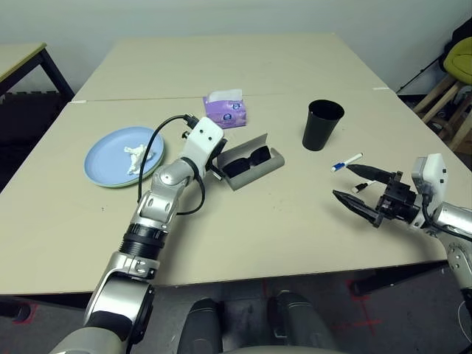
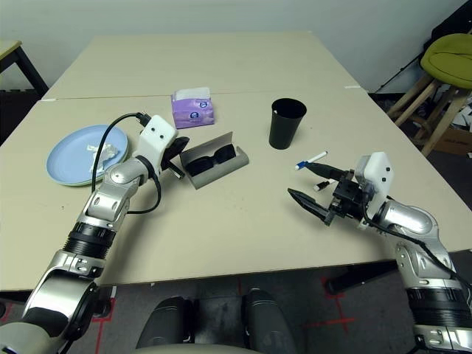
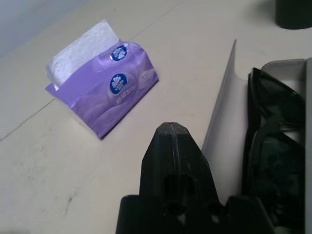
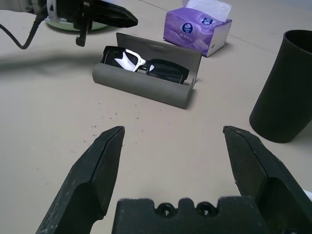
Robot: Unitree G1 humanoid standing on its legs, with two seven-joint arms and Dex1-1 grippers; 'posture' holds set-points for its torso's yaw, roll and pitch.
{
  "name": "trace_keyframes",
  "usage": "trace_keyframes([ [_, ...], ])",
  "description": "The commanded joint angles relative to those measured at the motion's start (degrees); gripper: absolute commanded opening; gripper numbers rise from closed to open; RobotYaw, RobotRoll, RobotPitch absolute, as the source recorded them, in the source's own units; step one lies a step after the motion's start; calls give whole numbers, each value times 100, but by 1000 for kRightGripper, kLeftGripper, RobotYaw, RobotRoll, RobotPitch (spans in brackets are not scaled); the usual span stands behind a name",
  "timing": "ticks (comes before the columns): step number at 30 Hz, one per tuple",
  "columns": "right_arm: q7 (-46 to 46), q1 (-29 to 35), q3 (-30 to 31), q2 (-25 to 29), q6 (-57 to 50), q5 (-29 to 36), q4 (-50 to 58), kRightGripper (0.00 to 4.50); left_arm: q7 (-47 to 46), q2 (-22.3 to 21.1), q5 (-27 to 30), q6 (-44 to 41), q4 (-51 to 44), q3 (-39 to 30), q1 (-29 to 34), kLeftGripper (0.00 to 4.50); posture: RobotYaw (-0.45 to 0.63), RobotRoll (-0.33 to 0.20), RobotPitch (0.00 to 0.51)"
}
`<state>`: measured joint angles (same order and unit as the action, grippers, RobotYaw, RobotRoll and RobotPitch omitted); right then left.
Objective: Organize and tidy the items on the table.
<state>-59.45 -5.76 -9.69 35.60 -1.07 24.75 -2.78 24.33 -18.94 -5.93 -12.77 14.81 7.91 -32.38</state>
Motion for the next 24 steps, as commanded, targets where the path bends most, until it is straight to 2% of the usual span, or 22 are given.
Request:
trace_keyframes([
  [1, 27, 83, -100, 66, -89, 78, 137, 4500, -137, 12, -170, 36, 197, 73, -100, 17, -54, 0, 90],
  [10, 47, 95, -97, 63, -123, 86, 165, 4500, -138, -24, -326, 37, 272, 121, -103, 17, -51, 0, 93],
  [24, 65, 160, -139, 114, -146, 104, 215, 4500, 247, -32, -262, -109, 61, 297, 50, 17, -60, 0, 98],
])
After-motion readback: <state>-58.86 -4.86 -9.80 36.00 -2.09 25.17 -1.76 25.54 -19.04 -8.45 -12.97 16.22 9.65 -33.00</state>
